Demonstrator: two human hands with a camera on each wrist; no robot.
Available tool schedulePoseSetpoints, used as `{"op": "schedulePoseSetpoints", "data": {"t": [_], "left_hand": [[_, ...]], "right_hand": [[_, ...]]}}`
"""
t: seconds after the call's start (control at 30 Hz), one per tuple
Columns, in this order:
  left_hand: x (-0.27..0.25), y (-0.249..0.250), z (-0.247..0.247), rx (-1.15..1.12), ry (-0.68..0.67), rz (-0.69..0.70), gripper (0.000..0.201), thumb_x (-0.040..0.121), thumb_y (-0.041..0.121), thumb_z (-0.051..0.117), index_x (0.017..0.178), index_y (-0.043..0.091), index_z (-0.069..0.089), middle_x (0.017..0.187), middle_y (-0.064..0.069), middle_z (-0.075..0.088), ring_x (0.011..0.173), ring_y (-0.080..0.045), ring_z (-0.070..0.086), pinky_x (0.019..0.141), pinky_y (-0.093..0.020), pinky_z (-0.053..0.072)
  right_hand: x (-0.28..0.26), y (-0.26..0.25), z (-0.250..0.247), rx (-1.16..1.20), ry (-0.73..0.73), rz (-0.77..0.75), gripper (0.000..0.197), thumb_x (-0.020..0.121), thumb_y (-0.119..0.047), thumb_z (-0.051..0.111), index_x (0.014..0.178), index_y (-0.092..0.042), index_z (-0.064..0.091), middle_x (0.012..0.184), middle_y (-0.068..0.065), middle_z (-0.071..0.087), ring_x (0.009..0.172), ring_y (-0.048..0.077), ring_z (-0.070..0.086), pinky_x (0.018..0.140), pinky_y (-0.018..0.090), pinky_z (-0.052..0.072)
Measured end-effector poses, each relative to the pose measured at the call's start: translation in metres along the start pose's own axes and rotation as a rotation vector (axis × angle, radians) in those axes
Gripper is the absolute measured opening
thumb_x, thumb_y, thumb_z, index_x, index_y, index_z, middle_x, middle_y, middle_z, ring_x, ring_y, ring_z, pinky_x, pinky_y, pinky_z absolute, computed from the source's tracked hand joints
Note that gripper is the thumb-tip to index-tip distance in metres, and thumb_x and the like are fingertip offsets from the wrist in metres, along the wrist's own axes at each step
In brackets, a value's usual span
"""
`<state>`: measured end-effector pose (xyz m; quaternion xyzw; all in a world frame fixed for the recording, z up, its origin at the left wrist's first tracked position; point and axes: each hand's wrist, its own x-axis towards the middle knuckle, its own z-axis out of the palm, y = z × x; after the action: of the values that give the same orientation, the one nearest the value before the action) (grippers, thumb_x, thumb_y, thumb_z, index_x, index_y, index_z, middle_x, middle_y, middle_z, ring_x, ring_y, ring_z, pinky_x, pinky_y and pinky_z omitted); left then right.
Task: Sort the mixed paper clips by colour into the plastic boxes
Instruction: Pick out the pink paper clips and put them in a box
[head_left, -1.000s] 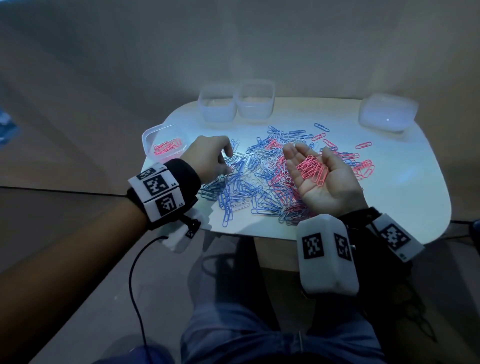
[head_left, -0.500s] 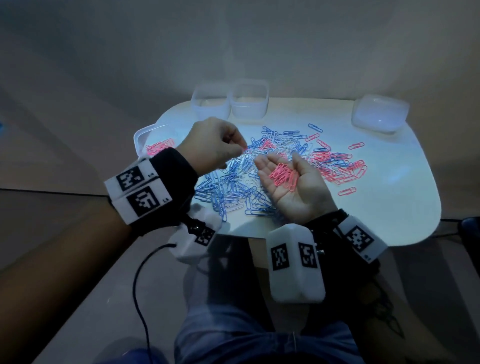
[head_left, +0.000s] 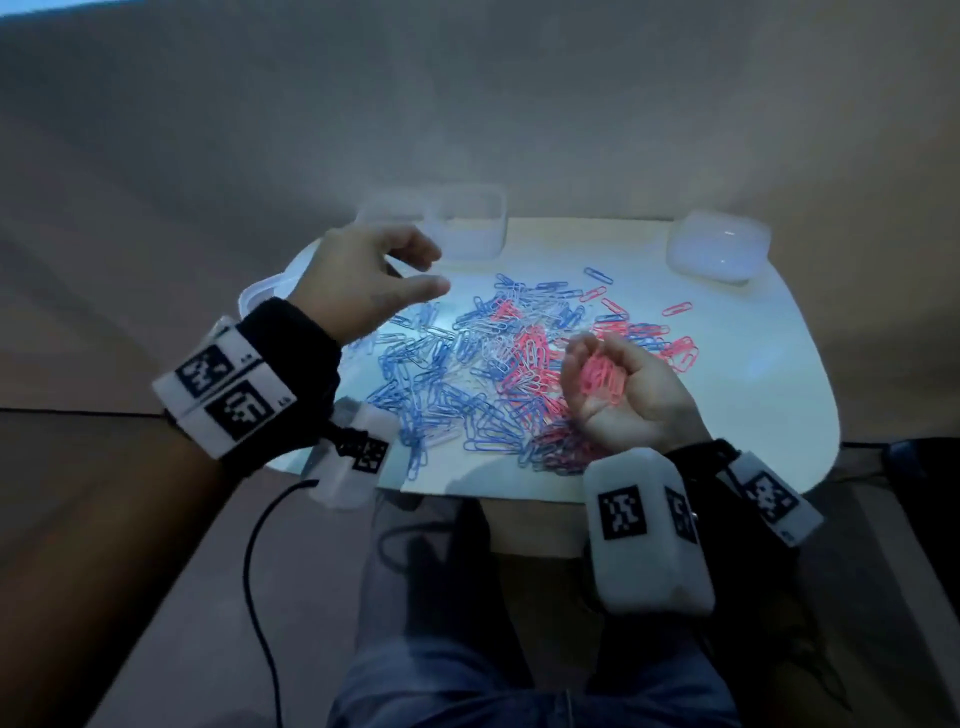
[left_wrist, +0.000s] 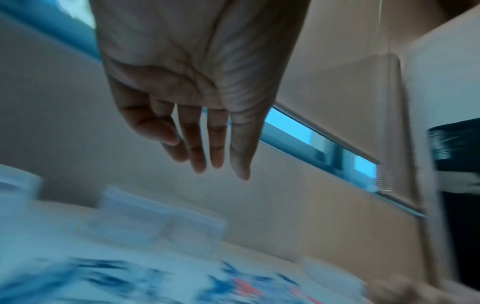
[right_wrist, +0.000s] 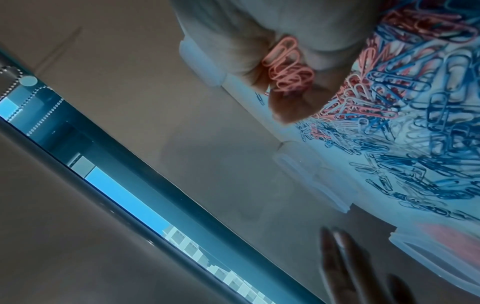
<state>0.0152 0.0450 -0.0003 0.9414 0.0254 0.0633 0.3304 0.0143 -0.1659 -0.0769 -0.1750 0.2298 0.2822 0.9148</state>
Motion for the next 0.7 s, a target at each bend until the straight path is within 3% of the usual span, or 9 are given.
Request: {"op": "schedulePoseSetpoints", "data": {"t": [0.07,0.1,0.2,0.3,0.37,0.47,0.53,0.6,0.7], "left_hand": [[-0.006,-0.021,-0.016,0.118,0.118,-0.074,0.049,0.068,0.027,0.081,0.113,0.016,0.064,0.108,-0.004,0.061,0.090,-0.013,0.057,0.079,-0.024,0.043],[-0.008,-0.032,-0.025,0.214,0.131,-0.127,0.064,0.064,0.031,0.083,0.121,0.017,0.059,0.118,-0.008,0.056,0.105,-0.023,0.053,0.089,-0.030,0.042],[-0.014,-0.058,-0.041,0.627,-0.059,-0.384,0.113,0.054,0.039,0.087,0.146,0.020,0.025,0.146,-0.016,0.030,0.133,-0.034,0.027,0.108,-0.045,0.029],[-0.007,-0.082,-0.041,0.639,-0.229,-0.509,0.135,0.054,0.040,0.087,0.150,0.018,-0.005,0.157,-0.015,0.001,0.144,-0.035,0.003,0.115,-0.049,0.017],[0.003,-0.094,-0.039,0.531,-0.239,-0.506,0.135,0.056,0.038,0.087,0.149,0.014,-0.009,0.157,-0.016,0.005,0.144,-0.035,0.007,0.115,-0.045,0.017],[0.010,-0.102,-0.037,0.487,-0.165,-0.476,0.119,0.061,0.036,0.085,0.149,0.010,0.010,0.150,-0.013,0.028,0.137,-0.032,0.026,0.110,-0.039,0.026],[0.007,-0.101,-0.036,0.476,-0.075,-0.437,0.104,0.058,0.033,0.087,0.142,0.010,0.030,0.139,-0.012,0.038,0.129,-0.030,0.034,0.105,-0.038,0.032],[-0.001,-0.089,-0.035,0.395,0.034,-0.355,0.097,0.050,0.026,0.090,0.133,0.011,0.041,0.130,-0.012,0.041,0.123,-0.028,0.040,0.101,-0.038,0.039],[-0.017,-0.057,-0.023,0.239,0.064,-0.120,0.097,0.045,0.016,0.090,0.131,0.011,0.045,0.124,-0.010,0.041,0.117,-0.023,0.045,0.095,-0.024,0.038]], "right_hand": [[0.002,-0.006,-0.007,-0.039,-0.078,0.079,0.044,0.025,0.011,0.088,0.052,-0.003,0.055,0.047,0.003,0.052,0.033,0.010,0.049,0.029,0.014,0.040],[0.003,-0.008,-0.009,-0.052,-0.112,0.096,0.051,0.014,0.011,0.087,0.048,-0.005,0.054,0.046,0.001,0.048,0.031,0.009,0.044,0.026,0.014,0.034],[0.005,-0.006,-0.009,-0.107,-0.163,0.108,0.052,0.012,0.007,0.088,0.045,-0.009,0.052,0.045,-0.002,0.042,0.031,0.007,0.038,0.023,0.014,0.025],[0.005,0.005,-0.001,-0.119,-0.212,0.106,0.049,0.014,0.002,0.089,0.045,-0.011,0.054,0.044,-0.003,0.041,0.031,0.006,0.036,0.024,0.013,0.022],[0.006,0.011,0.004,-0.127,-0.219,0.110,0.048,0.015,0.001,0.090,0.045,-0.011,0.054,0.044,-0.003,0.040,0.031,0.005,0.036,0.025,0.012,0.021],[0.004,0.018,0.012,-0.133,-0.210,0.120,0.052,0.012,0.001,0.091,0.045,-0.011,0.053,0.041,-0.002,0.039,0.027,0.004,0.034,0.022,0.013,0.020],[0.001,0.024,0.023,-0.191,-0.150,0.113,0.044,0.035,-0.006,0.090,0.054,-0.013,0.051,0.037,0.001,0.037,0.023,0.002,0.031,0.021,0.013,0.018],[0.003,0.027,0.040,-0.387,-0.052,0.051,0.026,0.082,-0.022,0.061,0.065,-0.018,0.042,0.034,0.000,0.034,0.021,0.002,0.027,0.021,0.011,0.015],[0.007,0.034,0.079,-0.672,-0.093,-0.088,0.035,0.100,-0.030,0.032,0.067,-0.019,0.038,0.036,-0.007,0.032,0.024,-0.001,0.022,0.025,0.010,0.012]]}}
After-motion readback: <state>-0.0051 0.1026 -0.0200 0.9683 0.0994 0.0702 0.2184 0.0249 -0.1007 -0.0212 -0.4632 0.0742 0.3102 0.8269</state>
